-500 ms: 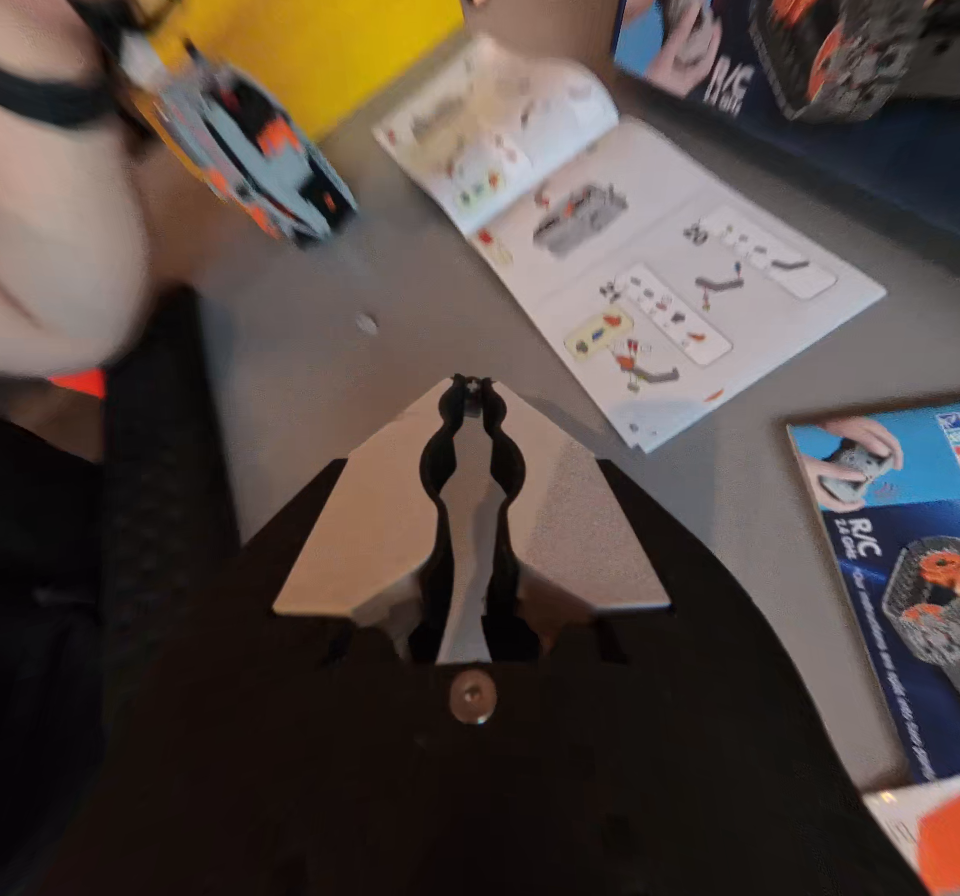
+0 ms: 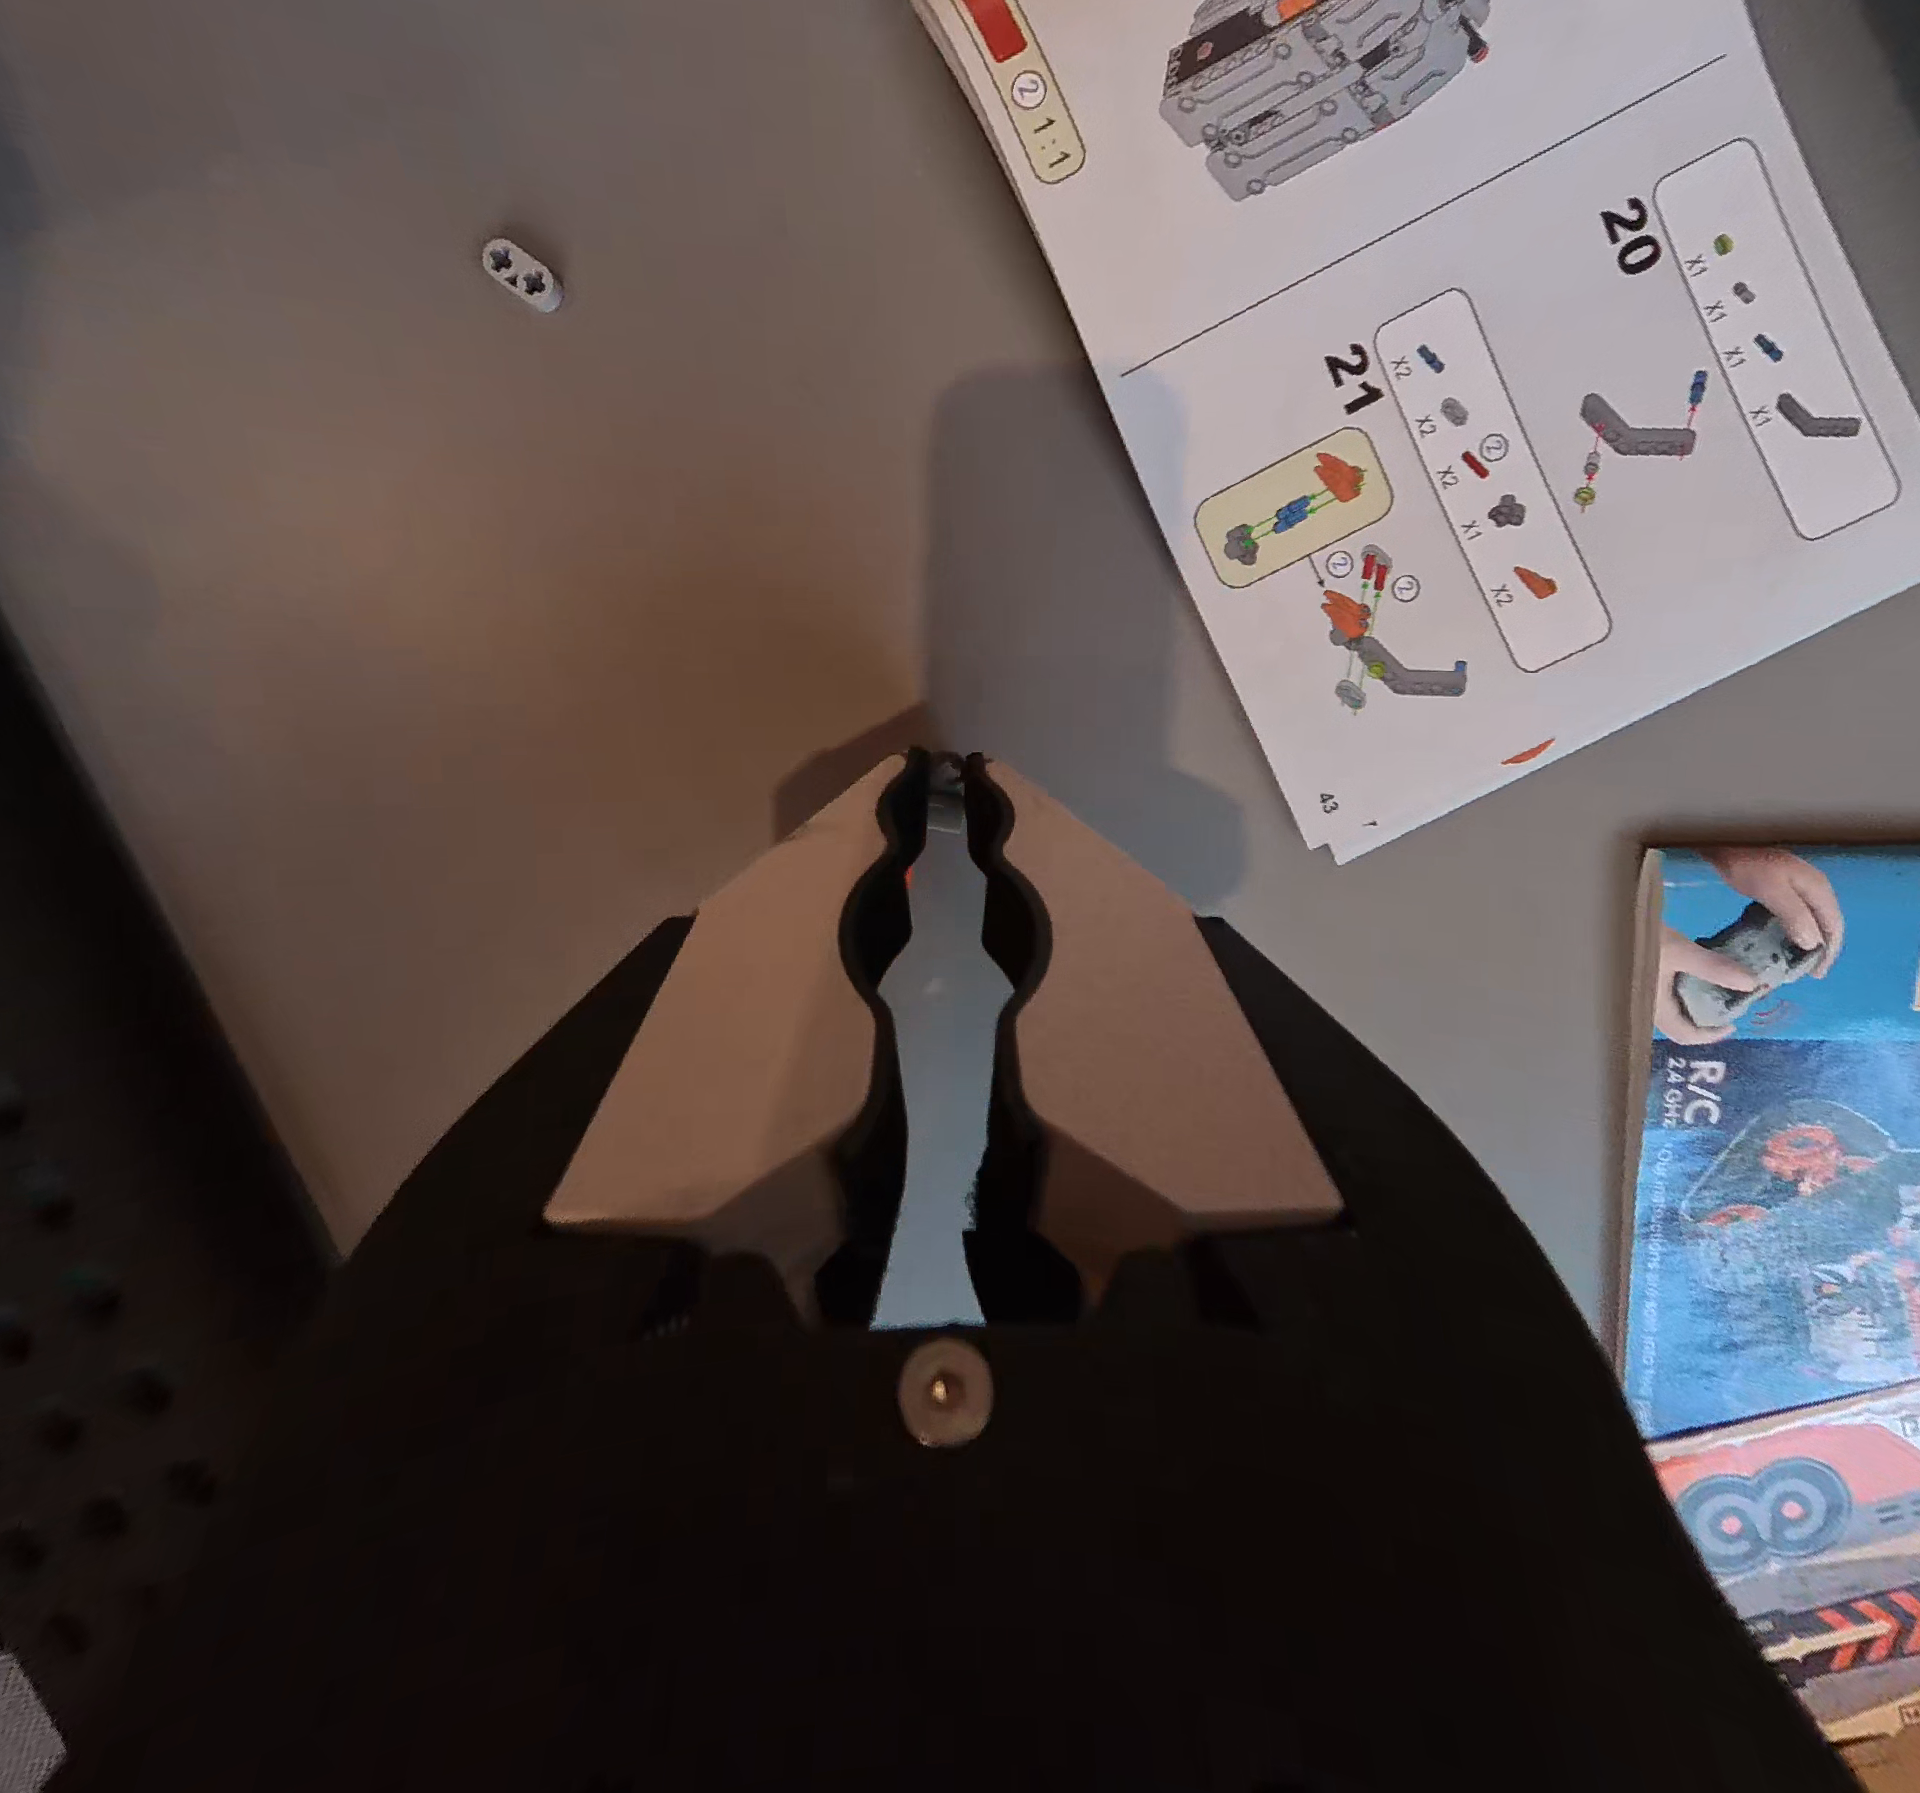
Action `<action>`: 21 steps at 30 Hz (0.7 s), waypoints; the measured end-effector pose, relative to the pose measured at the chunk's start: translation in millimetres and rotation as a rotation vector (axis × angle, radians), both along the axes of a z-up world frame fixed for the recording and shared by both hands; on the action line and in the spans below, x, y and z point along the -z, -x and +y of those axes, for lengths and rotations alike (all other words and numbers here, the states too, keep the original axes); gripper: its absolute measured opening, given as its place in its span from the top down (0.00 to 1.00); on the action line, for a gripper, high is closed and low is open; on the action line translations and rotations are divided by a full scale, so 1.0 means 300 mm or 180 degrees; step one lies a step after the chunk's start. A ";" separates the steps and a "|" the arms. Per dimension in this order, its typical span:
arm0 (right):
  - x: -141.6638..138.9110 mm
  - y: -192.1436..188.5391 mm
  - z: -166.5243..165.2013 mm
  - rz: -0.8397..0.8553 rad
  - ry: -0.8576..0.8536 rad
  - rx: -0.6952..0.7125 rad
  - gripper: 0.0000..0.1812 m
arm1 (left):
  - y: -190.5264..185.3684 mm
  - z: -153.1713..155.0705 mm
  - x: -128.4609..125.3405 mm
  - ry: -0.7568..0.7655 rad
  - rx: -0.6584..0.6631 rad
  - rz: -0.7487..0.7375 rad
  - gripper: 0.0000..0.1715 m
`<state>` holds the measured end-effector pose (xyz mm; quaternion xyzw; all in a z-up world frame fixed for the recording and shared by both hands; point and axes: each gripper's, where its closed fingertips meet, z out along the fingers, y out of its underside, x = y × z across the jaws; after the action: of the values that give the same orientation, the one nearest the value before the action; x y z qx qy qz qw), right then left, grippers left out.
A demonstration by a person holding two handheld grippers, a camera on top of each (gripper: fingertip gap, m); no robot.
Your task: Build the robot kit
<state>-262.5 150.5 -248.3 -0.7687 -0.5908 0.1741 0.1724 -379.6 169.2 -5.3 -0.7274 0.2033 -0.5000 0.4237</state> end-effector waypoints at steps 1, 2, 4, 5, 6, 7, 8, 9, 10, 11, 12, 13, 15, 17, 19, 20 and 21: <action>0.002 0.003 -0.001 0.0001 -0.0006 -0.0009 0.97 | 0.000 0.001 0.001 0.0019 0.0004 -0.0019 0.97; 0.003 0.005 -0.002 0.0002 -0.0006 -0.0011 0.96 | -0.001 0.001 0.001 0.0029 0.0008 -0.0027 0.97; -0.002 0.005 -0.001 0.0020 -0.0024 -0.0012 0.96 | -0.003 0.000 0.001 0.0025 0.0012 -0.0016 0.97; -0.013 0.006 -0.001 0.0075 -0.0016 -0.0007 0.96 | -0.003 -0.001 0.000 0.0020 0.0013 -0.0018 0.97; -0.030 0.008 -0.001 0.0162 0.0010 0.0009 0.96 | -0.002 -0.002 -0.003 0.0019 0.0017 -0.0030 0.97; -0.048 0.008 0.002 0.0243 0.0031 0.0025 0.97 | -0.001 -0.003 -0.005 0.0017 0.0021 -0.0044 0.97; -0.063 0.005 0.006 0.0273 0.0034 0.0026 0.97 | 0.001 -0.004 -0.007 0.0014 0.0022 -0.0054 0.97; -0.069 -0.001 0.012 0.0244 0.0022 0.0033 0.96 | 0.004 -0.004 -0.010 0.0012 0.0018 -0.0067 0.97; -0.071 -0.004 0.023 0.0188 -0.0014 0.0045 0.95 | 0.008 -0.004 -0.013 0.0011 0.0013 -0.0086 0.97; -0.070 0.001 0.028 0.0137 -0.0045 0.0023 0.94 | 0.010 -0.004 -0.015 0.0010 0.0012 -0.0103 0.97; -0.066 0.006 0.029 0.0085 -0.0053 -0.0008 0.94 | 0.013 -0.005 -0.016 0.0012 0.0015 -0.0108 0.97; -0.063 0.010 0.038 0.0036 -0.0072 0.0040 0.94 | 0.016 -0.005 -0.017 0.0015 0.0011 -0.0114 0.97; -0.062 0.025 0.048 0.0063 -0.0010 0.0180 0.95 | 0.021 -0.006 -0.022 0.0017 0.0001 -0.0149 0.97; -0.061 0.041 0.046 0.0111 0.0056 0.0251 0.95 | 0.025 -0.007 -0.026 0.0010 0.0005 -0.0168 0.97; -0.054 0.046 0.047 0.0010 0.0013 0.0250 0.95 | 0.029 -0.007 -0.029 0.0005 0.0005 -0.0191 0.97; -0.046 0.047 0.048 -0.0084 -0.0016 0.0244 0.95 | 0.030 -0.006 -0.029 0.0013 0.0008 -0.0201 0.97; -0.035 0.045 0.044 -0.0201 -0.0020 0.0220 0.95 | 0.030 -0.005 -0.028 0.0020 0.0011 -0.0206 0.97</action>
<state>-276.1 163.6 -237.6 -0.7932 -0.5696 0.1419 0.1619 -388.7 167.5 3.0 -0.7118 0.1892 -0.5247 0.4269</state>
